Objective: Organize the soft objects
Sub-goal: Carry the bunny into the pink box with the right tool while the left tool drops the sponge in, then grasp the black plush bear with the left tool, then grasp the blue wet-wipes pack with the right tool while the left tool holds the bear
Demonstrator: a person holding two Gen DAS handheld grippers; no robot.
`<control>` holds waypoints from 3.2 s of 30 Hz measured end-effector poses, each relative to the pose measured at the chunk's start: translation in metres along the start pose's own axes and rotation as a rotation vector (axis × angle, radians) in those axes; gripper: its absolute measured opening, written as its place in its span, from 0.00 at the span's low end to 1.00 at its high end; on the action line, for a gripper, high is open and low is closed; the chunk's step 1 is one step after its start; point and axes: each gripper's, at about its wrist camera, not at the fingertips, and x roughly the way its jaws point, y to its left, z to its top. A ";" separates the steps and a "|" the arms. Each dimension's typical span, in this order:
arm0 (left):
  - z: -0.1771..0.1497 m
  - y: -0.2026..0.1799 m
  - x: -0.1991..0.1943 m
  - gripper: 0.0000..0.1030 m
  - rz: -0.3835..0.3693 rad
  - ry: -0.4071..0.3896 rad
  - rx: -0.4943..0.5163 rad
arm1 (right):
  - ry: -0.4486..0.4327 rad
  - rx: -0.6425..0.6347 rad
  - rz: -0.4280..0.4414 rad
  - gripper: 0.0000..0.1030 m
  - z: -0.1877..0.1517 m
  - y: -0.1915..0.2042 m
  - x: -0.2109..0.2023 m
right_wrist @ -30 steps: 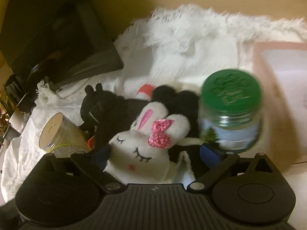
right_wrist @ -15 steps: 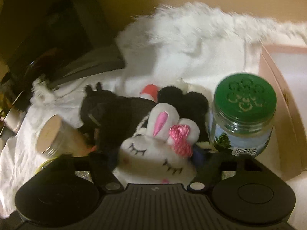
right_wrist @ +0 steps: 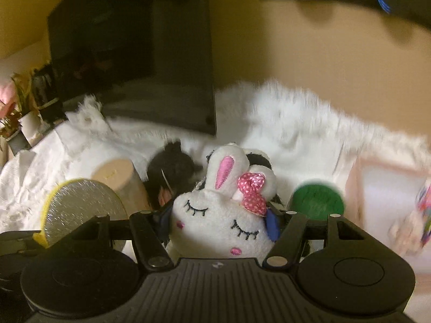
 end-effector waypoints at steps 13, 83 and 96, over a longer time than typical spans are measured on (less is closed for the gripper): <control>0.080 -0.130 0.008 0.18 -0.309 -0.099 0.138 | -0.240 -0.031 -0.209 0.63 0.078 -0.099 -0.116; 0.021 -0.051 0.132 0.21 -0.069 0.213 -0.277 | 0.226 0.135 -0.185 0.98 -0.126 -0.085 -0.007; 0.021 -0.051 0.089 0.07 -0.135 0.118 -0.192 | 0.309 0.060 -0.197 1.00 -0.131 -0.076 0.006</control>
